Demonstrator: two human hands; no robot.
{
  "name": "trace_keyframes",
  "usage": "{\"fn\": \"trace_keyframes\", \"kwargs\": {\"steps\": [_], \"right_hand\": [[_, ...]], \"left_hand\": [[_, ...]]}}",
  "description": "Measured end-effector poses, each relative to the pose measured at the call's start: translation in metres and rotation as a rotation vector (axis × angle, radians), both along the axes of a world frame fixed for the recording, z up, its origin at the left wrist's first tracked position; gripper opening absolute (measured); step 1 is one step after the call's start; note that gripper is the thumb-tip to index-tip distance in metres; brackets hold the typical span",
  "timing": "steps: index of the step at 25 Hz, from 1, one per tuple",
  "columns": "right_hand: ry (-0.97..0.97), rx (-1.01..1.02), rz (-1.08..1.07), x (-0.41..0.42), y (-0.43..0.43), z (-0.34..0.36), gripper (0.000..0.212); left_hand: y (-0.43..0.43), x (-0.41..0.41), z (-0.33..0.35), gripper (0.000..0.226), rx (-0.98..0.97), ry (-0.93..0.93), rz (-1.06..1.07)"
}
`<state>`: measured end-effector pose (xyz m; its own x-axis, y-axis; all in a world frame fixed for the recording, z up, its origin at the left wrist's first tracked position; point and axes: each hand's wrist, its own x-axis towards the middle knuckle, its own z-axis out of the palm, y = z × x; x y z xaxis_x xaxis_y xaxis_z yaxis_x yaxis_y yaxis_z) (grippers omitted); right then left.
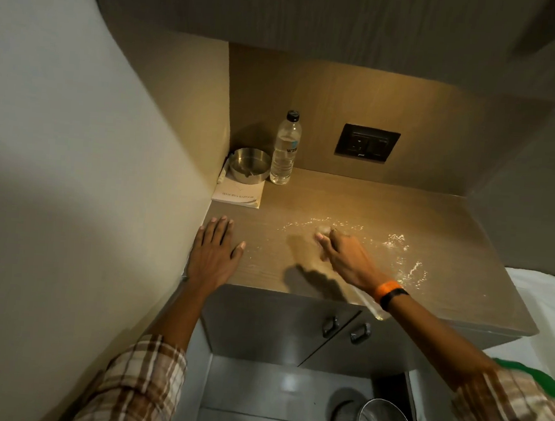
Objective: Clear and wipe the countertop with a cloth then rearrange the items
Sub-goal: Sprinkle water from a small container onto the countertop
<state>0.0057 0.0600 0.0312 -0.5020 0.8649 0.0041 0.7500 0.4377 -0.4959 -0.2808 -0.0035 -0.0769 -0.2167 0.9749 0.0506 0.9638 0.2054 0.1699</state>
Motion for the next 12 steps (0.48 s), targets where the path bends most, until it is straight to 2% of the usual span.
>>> {"fn": "trace_keyframes", "kwargs": {"steps": [4, 7, 10, 12], "right_hand": [[-0.079, -0.004, -0.15, 0.045, 0.001, -0.014, 0.047], [-0.094, 0.091, -0.324, 0.073, 0.029, 0.0, 0.048], [0.033, 0.179, -0.557, 0.084, 0.06, 0.022, 0.043], [0.103, 0.188, -0.638, 0.095, 0.071, 0.031, 0.042]], "left_hand": [[-0.001, 0.001, 0.0, 0.069, -0.014, -0.007, -0.004], [-0.001, 0.001, 0.0, 0.068, -0.013, 0.002, -0.02], [0.003, 0.006, 0.001, 0.069, 0.007, -0.012, -0.011], [0.008, 0.022, 0.006, 0.07, 0.064, -0.052, -0.025]]}}
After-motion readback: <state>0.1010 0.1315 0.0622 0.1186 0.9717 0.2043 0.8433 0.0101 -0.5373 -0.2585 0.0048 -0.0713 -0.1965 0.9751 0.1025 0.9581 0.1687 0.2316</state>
